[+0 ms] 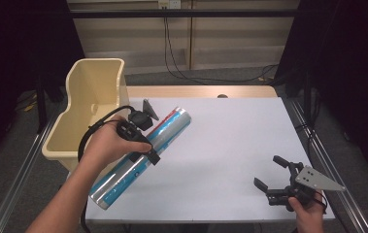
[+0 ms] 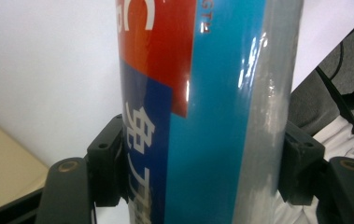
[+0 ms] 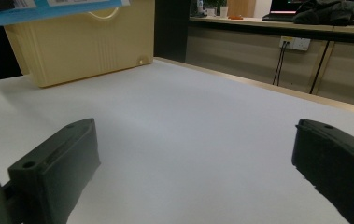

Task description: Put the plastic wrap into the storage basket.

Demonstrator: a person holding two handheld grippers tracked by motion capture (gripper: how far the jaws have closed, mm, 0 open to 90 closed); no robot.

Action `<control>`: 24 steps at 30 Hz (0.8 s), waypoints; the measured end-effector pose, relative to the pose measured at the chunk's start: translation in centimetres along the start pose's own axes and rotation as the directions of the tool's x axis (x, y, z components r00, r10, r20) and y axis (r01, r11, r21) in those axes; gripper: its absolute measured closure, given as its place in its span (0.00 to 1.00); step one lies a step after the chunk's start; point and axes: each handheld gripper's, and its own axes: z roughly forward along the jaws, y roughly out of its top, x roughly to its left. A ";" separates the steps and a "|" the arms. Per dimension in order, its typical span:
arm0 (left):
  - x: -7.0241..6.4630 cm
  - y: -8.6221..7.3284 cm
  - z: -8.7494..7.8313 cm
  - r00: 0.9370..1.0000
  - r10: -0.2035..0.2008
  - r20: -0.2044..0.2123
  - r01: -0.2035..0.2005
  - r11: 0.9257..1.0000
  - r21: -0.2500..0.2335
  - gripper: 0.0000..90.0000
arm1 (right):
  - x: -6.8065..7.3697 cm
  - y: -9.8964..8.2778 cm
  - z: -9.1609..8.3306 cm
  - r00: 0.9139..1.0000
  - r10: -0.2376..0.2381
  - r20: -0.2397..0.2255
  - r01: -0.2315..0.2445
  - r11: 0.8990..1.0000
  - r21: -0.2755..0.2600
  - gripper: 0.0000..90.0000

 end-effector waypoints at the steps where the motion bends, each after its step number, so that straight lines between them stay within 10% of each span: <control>1: 0.1 0.0 -0.3 1.000 -0.006 -0.003 0.006 1.000 -0.003 0.36 | 0.0 0.0 0.0 1.000 -0.001 0.001 0.001 1.000 0.000 0.01; 13: 2.7 -1.1 -3.2 0.995 -0.101 -0.028 0.100 0.995 -0.023 0.36 | 0.0 0.0 0.0 1.000 0.000 0.000 0.000 1.000 0.000 0.01; 24: 5.2 -2.7 -5.0 0.977 -0.205 -0.065 0.203 0.978 -0.043 0.36 | 0.0 -0.1 0.1 1.000 0.005 0.000 -0.005 1.000 0.000 0.01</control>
